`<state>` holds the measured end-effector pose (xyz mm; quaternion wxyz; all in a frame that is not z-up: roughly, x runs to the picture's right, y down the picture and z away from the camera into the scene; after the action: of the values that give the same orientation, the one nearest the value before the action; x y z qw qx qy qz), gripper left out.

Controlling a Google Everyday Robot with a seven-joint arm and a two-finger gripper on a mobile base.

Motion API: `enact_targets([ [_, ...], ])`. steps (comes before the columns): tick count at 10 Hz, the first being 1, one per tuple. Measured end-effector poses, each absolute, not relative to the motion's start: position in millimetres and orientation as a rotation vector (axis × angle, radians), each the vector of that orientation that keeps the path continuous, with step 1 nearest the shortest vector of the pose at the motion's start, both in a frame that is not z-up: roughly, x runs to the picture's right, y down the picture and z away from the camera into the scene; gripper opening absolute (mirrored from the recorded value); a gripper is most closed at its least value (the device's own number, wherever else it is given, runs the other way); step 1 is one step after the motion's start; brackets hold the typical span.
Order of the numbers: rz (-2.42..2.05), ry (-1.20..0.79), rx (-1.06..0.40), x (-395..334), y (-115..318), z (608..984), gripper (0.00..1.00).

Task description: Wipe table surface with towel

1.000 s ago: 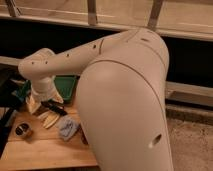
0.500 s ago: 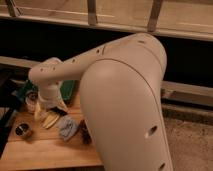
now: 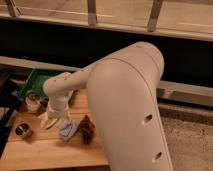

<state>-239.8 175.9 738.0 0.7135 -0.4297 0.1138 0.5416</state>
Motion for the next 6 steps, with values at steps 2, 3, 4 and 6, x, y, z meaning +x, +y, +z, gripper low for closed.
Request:
enact_targets([
  [2,1.224,0.244,-0.967,-231.4,186.1,748.9,0.8],
  [3,1.22,0.243,-0.968,-233.3,186.6,748.1,0.8],
  [4,1.219,0.243,-0.97,-234.1,187.2,747.7,0.8],
  [6,1.221,0.244,-0.967,-232.2,186.4,748.6,0.8],
])
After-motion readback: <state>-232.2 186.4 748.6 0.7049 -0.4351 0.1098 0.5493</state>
